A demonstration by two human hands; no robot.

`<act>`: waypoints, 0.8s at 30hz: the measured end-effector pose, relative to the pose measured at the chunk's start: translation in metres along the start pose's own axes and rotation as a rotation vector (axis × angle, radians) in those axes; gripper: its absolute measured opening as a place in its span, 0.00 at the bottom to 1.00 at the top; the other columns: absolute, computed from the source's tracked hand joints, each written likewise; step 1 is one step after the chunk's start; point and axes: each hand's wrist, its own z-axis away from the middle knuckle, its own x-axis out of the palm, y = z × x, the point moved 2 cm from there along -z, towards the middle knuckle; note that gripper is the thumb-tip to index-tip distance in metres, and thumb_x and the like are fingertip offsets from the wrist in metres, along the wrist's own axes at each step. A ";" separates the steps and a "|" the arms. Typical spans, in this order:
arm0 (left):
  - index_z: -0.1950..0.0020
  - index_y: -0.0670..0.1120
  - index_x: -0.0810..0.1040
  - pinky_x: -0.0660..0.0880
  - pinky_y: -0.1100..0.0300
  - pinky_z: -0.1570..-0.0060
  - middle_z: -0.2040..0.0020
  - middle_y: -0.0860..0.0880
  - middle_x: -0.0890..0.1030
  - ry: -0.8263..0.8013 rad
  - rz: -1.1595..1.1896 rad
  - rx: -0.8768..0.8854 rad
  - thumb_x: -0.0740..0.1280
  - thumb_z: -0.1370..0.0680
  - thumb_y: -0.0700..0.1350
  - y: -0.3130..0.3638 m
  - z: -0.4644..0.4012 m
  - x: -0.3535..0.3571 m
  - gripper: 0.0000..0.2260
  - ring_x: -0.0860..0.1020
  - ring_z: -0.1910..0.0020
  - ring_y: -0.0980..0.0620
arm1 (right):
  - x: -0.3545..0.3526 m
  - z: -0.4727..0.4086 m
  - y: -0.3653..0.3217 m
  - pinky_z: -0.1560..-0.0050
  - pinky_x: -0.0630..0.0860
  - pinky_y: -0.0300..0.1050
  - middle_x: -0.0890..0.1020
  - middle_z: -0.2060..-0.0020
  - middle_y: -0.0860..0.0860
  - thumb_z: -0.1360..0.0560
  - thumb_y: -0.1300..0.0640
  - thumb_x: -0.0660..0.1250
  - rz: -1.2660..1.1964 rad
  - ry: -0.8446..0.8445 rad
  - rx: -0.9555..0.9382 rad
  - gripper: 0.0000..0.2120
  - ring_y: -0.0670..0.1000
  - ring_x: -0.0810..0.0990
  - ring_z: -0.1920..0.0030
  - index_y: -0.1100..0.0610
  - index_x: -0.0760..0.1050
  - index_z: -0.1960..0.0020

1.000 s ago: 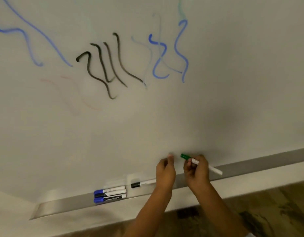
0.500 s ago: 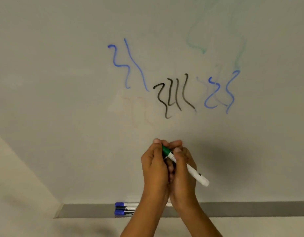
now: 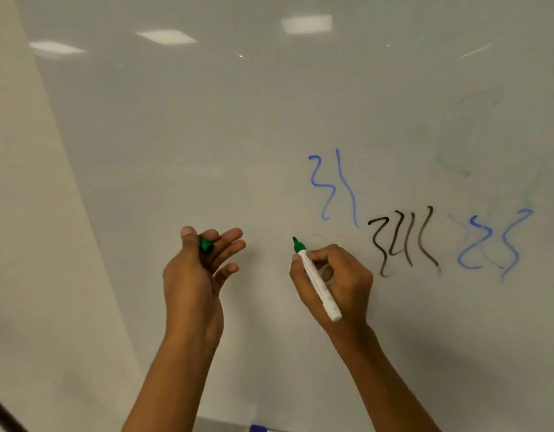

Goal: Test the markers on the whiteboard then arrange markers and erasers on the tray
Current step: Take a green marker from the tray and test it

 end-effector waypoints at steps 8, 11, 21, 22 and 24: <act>0.53 0.45 0.78 0.76 0.55 0.57 0.53 0.46 0.87 -0.025 -0.025 -0.062 0.55 0.18 0.56 -0.011 -0.014 -0.005 0.18 0.85 0.56 0.50 | -0.004 0.048 0.022 0.78 0.70 0.44 0.75 0.75 0.51 0.31 0.59 0.76 0.157 -0.048 -0.247 0.14 0.49 0.72 0.76 0.61 0.77 0.70; 0.53 0.46 0.78 0.76 0.56 0.58 0.53 0.46 0.87 -0.071 -0.015 -0.083 0.55 0.18 0.56 -0.015 -0.015 -0.002 0.18 0.85 0.58 0.51 | -0.017 0.054 0.025 0.78 0.72 0.43 0.77 0.75 0.52 0.32 0.59 0.77 0.154 -0.021 -0.180 0.13 0.48 0.73 0.77 0.63 0.78 0.69; 0.52 0.46 0.76 0.76 0.56 0.58 0.51 0.45 0.87 -0.232 0.185 -0.332 0.52 0.16 0.54 -0.055 -0.009 0.022 0.18 0.84 0.59 0.53 | -0.032 0.043 0.043 0.78 0.72 0.45 0.77 0.75 0.53 0.30 0.59 0.77 0.170 0.052 -0.174 0.13 0.49 0.73 0.78 0.64 0.78 0.69; 0.52 0.46 0.76 0.76 0.56 0.57 0.50 0.45 0.86 -0.245 0.217 -0.380 0.52 0.16 0.54 -0.059 -0.009 0.022 0.18 0.85 0.57 0.52 | -0.038 0.056 0.047 0.79 0.72 0.46 0.76 0.76 0.52 0.29 0.56 0.75 0.150 0.048 -0.076 0.14 0.50 0.73 0.78 0.64 0.78 0.68; 0.51 0.46 0.76 0.75 0.54 0.53 0.49 0.44 0.86 -0.252 0.284 -0.460 0.52 0.16 0.53 -0.066 -0.007 0.022 0.17 0.86 0.54 0.51 | -0.047 0.072 0.041 0.79 0.73 0.47 0.76 0.76 0.52 0.27 0.50 0.72 0.075 0.077 0.178 0.18 0.49 0.73 0.78 0.62 0.77 0.67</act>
